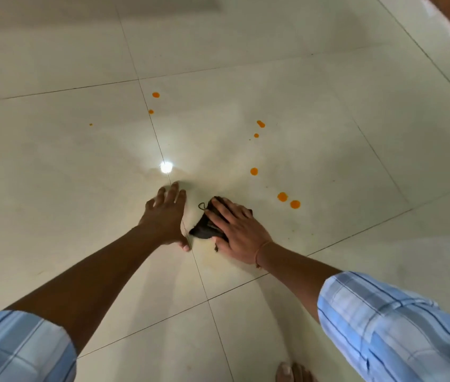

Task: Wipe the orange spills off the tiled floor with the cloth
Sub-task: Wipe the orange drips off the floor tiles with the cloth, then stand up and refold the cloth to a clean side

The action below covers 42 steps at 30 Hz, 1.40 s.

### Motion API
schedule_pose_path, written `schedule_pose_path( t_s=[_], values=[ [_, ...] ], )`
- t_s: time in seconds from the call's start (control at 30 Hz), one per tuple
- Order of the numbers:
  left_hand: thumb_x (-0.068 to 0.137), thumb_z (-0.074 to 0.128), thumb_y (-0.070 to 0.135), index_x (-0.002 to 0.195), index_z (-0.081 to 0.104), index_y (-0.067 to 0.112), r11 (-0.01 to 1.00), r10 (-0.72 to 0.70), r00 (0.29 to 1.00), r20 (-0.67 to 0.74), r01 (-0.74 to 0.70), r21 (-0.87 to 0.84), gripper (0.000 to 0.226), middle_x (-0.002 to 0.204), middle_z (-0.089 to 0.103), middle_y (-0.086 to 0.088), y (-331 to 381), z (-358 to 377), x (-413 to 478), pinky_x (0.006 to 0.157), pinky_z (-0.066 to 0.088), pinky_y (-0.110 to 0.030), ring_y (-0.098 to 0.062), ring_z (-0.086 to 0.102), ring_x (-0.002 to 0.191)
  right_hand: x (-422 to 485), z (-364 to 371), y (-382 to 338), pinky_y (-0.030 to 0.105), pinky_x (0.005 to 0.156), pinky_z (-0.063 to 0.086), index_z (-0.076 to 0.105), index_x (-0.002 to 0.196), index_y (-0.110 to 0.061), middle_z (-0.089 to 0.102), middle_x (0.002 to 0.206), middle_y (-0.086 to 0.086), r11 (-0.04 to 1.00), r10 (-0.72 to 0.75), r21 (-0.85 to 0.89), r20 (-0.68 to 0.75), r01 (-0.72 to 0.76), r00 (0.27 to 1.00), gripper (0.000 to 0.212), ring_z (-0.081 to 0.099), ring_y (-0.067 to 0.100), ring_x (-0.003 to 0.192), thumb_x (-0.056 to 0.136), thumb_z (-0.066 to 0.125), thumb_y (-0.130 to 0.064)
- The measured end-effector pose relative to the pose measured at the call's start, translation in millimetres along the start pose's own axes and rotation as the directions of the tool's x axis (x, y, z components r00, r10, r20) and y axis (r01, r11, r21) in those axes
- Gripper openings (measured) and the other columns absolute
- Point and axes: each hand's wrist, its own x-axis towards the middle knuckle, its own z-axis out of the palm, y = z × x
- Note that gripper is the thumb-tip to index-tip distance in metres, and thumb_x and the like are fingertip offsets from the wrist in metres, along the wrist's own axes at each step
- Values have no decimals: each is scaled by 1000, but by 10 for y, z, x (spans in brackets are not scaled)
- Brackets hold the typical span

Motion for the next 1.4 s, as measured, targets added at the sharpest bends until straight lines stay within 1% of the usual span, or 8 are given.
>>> schedule_pose_path(
  t_s=[0.13, 0.3, 0.5, 0.7, 0.87, 1.07, 1.23, 1.4],
  values=[
    [48, 89, 53, 152, -1, 9, 999, 16, 999, 31, -17, 37, 144, 160, -14, -15, 14, -8, 55, 114, 17, -54, -41, -7, 146, -155, 81, -382, 46, 113, 24, 32, 149, -19, 22, 159, 8, 936, 337, 129, -59, -327, 940, 66, 20, 30, 145, 88, 39, -43],
    [51, 88, 51, 153, 3, 16, 959, 226, 974, 33, -228, 166, 138, 161, -11, -13, 307, -21, 68, 115, 18, -53, -38, -2, 147, -846, 234, -138, 45, 112, 29, 35, 148, -21, 24, 159, 7, 959, 277, 81, -47, -273, 960, 67, 22, 28, 146, 85, 47, -42],
    [53, 88, 48, 153, 3, 18, 924, 336, 935, 115, -351, 151, 135, 161, -10, -12, 1128, 285, -19, 114, 14, -58, -39, -5, 147, -1120, 246, 446, 48, 117, 19, 22, 153, -15, 18, 160, 12, 400, 913, 252, -21, -881, 408, 66, 13, 33, 147, 93, 27, -44],
    [52, 88, 52, 152, -1, 18, 923, 306, 944, 122, -326, 203, 138, 160, -10, -15, 1252, 324, -11, 114, 13, -61, -43, -7, 145, -1492, 219, 466, 43, 117, 18, 23, 153, -24, 14, 162, 3, 774, 624, 140, -4, -618, 781, 66, 8, 24, 148, 91, 30, -45],
    [48, 89, 52, 151, 2, 17, 919, 289, 950, 116, -309, 245, 139, 158, -4, -16, 1310, 348, 9, 112, 20, -60, -45, -1, 144, -1232, 261, 604, 46, 114, 20, 25, 153, -20, 18, 161, 7, 342, 936, 273, -15, -899, 351, 61, 13, 28, 147, 95, 28, -41],
    [58, 86, 47, 153, 8, 16, 959, 270, 957, 104, -277, 65, 127, 161, -1, -11, 1119, 239, -119, 114, 23, -52, -34, 3, 147, -1071, 192, 1, 43, 97, 41, 45, 141, -18, 42, 149, 7, 652, 744, 311, -85, -691, 663, 49, 39, 29, 135, 92, 41, -26],
    [86, 70, 25, 133, 53, 8, 887, 16, 998, 58, 13, -462, 53, 140, 50, -12, 855, -186, -879, 103, 36, -30, -27, 48, 129, -900, -706, -371, 34, 76, 53, 58, 119, -15, 67, 95, 11, 157, 641, 749, 418, -644, 643, 26, 66, 28, 84, 99, 45, -28],
    [96, 54, 17, 89, 66, 16, 416, -99, 935, 340, 349, -840, 14, 96, 69, -8, 1123, -1522, -1886, 61, 42, -23, -23, 61, 81, -1005, -2431, -689, 29, 56, 43, 66, 87, -10, 65, 70, 6, -245, 457, 749, 649, -615, 608, 41, 57, 17, 53, 94, 49, -48]
  ],
)
